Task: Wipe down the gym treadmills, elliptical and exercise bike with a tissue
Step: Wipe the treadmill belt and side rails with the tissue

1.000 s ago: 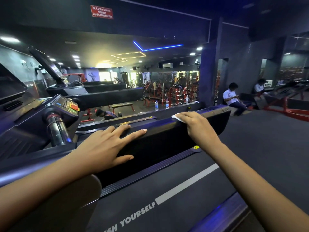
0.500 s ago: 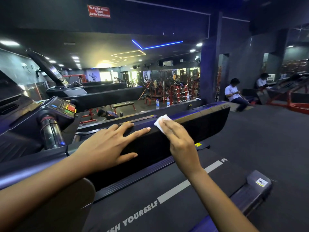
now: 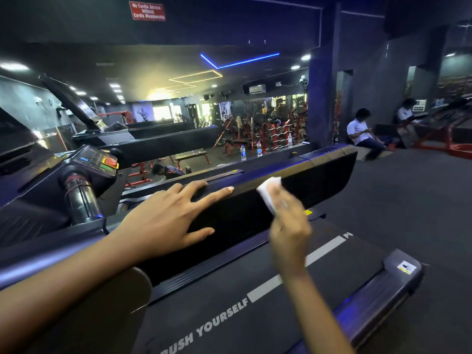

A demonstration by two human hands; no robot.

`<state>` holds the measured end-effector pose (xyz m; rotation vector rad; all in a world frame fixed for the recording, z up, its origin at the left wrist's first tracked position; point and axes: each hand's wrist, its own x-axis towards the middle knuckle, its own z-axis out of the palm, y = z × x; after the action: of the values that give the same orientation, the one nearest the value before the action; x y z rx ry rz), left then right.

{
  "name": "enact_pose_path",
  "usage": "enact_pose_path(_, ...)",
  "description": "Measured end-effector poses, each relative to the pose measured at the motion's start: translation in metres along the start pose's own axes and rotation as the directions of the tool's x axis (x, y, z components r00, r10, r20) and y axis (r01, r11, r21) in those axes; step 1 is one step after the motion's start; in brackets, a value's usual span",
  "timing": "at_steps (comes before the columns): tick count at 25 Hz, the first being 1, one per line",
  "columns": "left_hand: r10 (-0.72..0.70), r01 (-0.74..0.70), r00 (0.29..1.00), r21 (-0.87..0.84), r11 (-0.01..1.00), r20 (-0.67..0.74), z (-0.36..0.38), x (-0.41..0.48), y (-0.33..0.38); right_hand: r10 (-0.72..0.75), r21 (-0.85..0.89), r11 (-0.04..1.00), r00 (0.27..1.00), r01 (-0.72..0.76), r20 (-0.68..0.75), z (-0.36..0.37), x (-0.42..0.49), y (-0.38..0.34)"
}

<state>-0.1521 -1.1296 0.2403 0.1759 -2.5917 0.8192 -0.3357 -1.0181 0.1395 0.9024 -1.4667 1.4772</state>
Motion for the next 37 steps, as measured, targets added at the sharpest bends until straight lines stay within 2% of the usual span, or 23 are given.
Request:
enact_pose_path(2, -0.002, 0.002, 1.000, 0.006, 1.000, 0.001, 0.000, 0.001, 0.000, -0.087, 0.078, 0.993, 0.996, 0.084, 0.030, 0.006, -0.036, -0.032)
enact_pose_path(5, -0.003, 0.003, 0.999, -0.017, 1.000, 0.032, -0.002, 0.000, 0.000, -0.071, 0.050, 0.996, 0.997, 0.073, -0.037, 0.016, -0.036, -0.021)
enact_pose_path(9, 0.018, -0.015, 0.998, -0.055, 0.998, 0.055, -0.005, -0.001, 0.001, 0.132, -0.082, 0.986, 0.979, -0.147, -0.157, 0.018, -0.013, 0.027)
enact_pose_path(13, 0.029, -0.022, 0.995, -0.068, 0.997, 0.097, -0.010, 0.002, 0.005, 0.301, -0.006, 0.952, 0.942, -0.305, -0.147, 0.001, -0.004, 0.040)
enact_pose_path(14, 0.026, -0.019, 0.993, -0.064, 0.998, 0.119, -0.011, 0.003, 0.005, 0.276, 0.034, 0.961, 0.951, -0.274, -0.141, 0.002, -0.015, 0.026)
enact_pose_path(17, 0.033, -0.026, 0.979, -0.039, 0.999, 0.201, -0.011, 0.023, 0.010, 0.032, 0.097, 0.995, 0.999, -0.029, -0.030, 0.007, -0.064, -0.025)
enact_pose_path(19, 0.045, -0.036, 0.973, -0.043, 0.998, 0.227, -0.009, 0.048, 0.019, -0.006, 0.109, 0.994, 1.000, 0.006, 0.005, 0.012, -0.074, -0.018)
enact_pose_path(24, 0.052, -0.029, 0.968, -0.095, 0.995, 0.246, 0.001, 0.071, 0.023, 0.188, -0.012, 0.981, 0.974, -0.191, -0.128, 0.015, -0.050, 0.048)
enact_pose_path(28, 0.049, -0.023, 0.968, -0.107, 0.994, 0.245, 0.001, 0.068, 0.023, 0.361, 0.029, 0.932, 0.917, -0.362, -0.166, 0.008, -0.017, 0.096)
enact_pose_path(30, 0.041, -0.016, 0.970, -0.106, 0.994, 0.238, 0.001, 0.068, 0.025, 0.385, 0.029, 0.922, 0.907, -0.386, -0.171, 0.001, -0.007, 0.099)
enact_pose_path(32, 0.043, -0.020, 0.977, -0.112, 0.993, 0.208, 0.002, 0.068, 0.025, 0.271, 0.012, 0.962, 0.954, -0.271, -0.129, -0.002, -0.008, 0.072)
enact_pose_path(34, 0.043, -0.023, 0.984, -0.112, 0.993, 0.175, 0.001, 0.066, 0.025, 0.042, 0.022, 0.999, 0.999, -0.042, -0.025, 0.001, -0.020, 0.039)
enact_pose_path(36, 0.024, -0.003, 0.983, -0.110, 0.994, 0.184, 0.002, 0.065, 0.027, -0.118, 0.065, 0.991, 0.991, 0.114, 0.058, 0.005, -0.024, 0.032)
enact_pose_path(37, 0.020, -0.002, 0.984, -0.105, 0.995, 0.176, 0.003, 0.064, 0.027, -0.148, 0.078, 0.987, 0.987, 0.143, 0.059, 0.007, -0.020, 0.039)
